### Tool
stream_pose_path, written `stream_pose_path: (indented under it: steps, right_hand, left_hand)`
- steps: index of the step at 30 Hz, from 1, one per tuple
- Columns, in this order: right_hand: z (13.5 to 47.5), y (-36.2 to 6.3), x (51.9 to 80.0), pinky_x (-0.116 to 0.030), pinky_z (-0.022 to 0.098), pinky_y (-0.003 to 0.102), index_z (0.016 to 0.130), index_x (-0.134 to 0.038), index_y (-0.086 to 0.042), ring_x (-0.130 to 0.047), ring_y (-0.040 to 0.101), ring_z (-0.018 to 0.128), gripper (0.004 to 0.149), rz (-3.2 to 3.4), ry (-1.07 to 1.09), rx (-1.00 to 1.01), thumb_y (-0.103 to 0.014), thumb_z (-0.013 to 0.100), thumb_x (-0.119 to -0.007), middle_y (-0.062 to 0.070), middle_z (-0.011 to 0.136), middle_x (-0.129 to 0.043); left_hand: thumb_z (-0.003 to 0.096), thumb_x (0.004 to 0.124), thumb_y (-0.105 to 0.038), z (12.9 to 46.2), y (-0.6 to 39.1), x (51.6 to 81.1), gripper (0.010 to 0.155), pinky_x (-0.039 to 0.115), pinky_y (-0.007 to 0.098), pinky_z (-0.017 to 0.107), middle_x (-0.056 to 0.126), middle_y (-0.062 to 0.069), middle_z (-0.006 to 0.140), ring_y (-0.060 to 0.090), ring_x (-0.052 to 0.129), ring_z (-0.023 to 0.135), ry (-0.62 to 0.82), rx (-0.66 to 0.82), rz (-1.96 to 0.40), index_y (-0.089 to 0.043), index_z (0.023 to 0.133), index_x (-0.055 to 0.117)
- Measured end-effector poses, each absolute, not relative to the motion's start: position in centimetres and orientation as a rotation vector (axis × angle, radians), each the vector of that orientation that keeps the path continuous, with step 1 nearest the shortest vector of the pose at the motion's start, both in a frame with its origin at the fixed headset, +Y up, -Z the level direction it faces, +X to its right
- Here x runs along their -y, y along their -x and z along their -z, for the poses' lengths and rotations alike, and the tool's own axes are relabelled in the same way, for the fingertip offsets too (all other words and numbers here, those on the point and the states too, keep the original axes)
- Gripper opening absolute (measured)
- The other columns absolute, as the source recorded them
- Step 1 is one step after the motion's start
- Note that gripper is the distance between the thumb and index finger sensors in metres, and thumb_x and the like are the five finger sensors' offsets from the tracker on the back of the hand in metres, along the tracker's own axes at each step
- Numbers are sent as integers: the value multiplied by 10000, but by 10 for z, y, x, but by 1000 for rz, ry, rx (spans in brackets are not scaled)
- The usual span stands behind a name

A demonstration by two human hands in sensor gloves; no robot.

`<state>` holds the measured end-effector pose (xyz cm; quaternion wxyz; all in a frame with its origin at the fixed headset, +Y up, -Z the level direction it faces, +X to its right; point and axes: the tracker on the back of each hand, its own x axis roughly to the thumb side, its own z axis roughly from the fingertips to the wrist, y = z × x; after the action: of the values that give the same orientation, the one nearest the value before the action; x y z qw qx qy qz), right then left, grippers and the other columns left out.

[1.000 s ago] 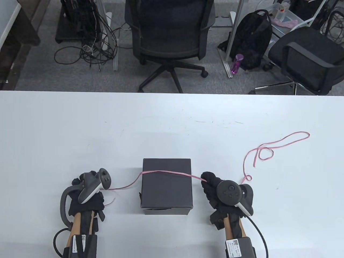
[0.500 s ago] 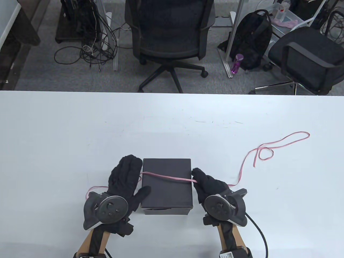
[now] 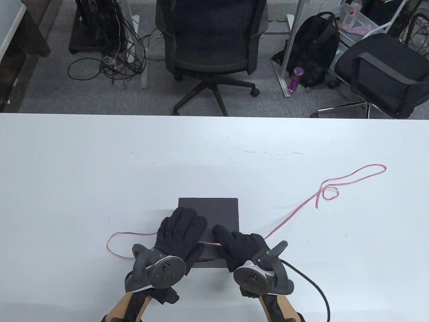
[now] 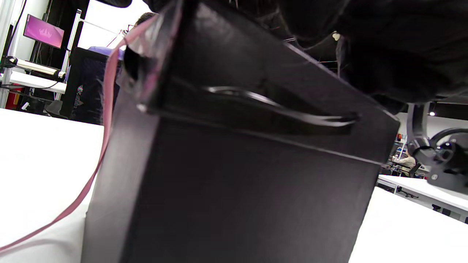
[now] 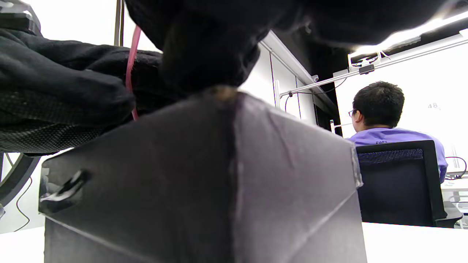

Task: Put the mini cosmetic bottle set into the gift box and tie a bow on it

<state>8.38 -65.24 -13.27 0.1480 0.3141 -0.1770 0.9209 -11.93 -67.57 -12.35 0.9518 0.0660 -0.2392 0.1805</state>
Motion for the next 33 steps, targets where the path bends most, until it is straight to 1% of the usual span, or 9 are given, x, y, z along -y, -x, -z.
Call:
stream_pose_path:
  steps: [3, 6, 10, 13, 15, 18, 22, 25, 33]
  right_hand:
    - [136, -87, 655, -868, 180, 347, 923, -797, -78, -860, 77, 120, 417, -2643, -882, 490, -290, 585, -677, 53, 446, -966]
    - [139, -89, 657, -875, 224, 371, 924, -793, -62, -886, 93, 157, 420, -2628, -864, 465, -285, 586, -683, 66, 483, -969]
    - [144, -97, 658, -879, 259, 390, 926, -790, -59, -911, 108, 193, 419, -2631, -817, 453, -280, 585, -690, 76, 518, -972]
    - [149, -106, 658, -880, 274, 401, 926, -790, -57, -921, 116, 209, 419, -2626, -766, 447, -277, 584, -692, 82, 531, -973]
    - [153, -112, 659, -879, 281, 406, 927, -789, -55, -924, 121, 214, 419, -2623, -726, 438, -275, 585, -692, 86, 536, -973]
    - [159, -123, 661, -879, 283, 408, 927, -789, -53, -926, 123, 217, 419, -2627, -662, 422, -275, 585, -693, 89, 540, -973]
    - [166, -137, 667, -878, 279, 407, 927, -789, -50, -923, 122, 212, 420, -2654, -579, 409, -275, 585, -693, 89, 535, -973]
    - [173, -150, 673, -877, 276, 405, 925, -791, -51, -920, 120, 207, 418, -2677, -504, 389, -274, 585, -692, 87, 531, -974]
    - [187, -174, 695, -875, 247, 384, 918, -797, -44, -898, 102, 173, 420, -2693, -352, 279, -277, 584, -696, 87, 503, -975]
  left_hand:
    - [607, 574, -371, 125, 122, 676, 487, 562, 683, 756, 555, 186, 1193, 541, 561, 1089, -138, 491, -424, -285, 1078, 662]
    - [602, 557, -360, 125, 124, 674, 443, 599, 668, 747, 688, 158, 1140, 518, 670, 1056, -152, 494, -499, -299, 1023, 684]
    - [599, 550, -347, 128, 135, 673, 436, 687, 627, 720, 815, 102, 1042, 453, 837, 965, -204, 453, -596, -286, 1012, 677]
    - [597, 547, -341, 131, 147, 673, 434, 761, 590, 677, 892, 45, 929, 368, 957, 843, -241, 396, -676, -280, 1010, 669]
    - [599, 542, -337, 135, 157, 673, 436, 827, 531, 614, 907, -34, 818, 264, 1024, 677, -264, 349, -728, -267, 1013, 657]
    - [603, 538, -340, 139, 170, 675, 438, 867, 441, 478, 888, -86, 685, 161, 982, 425, -276, 275, -756, -263, 1019, 647]
    - [603, 538, -352, 145, 186, 683, 439, 872, 349, 314, 887, -107, 630, 86, 913, 278, -292, 182, -667, -267, 1020, 649]
    - [604, 540, -357, 151, 200, 691, 441, 859, 309, 238, 892, -113, 617, 58, 892, 233, -293, 103, -578, -265, 1019, 654]
    - [602, 554, -367, 163, 229, 719, 447, 841, 269, 178, 905, -116, 600, 47, 891, 203, -205, -97, -270, -263, 1021, 671]
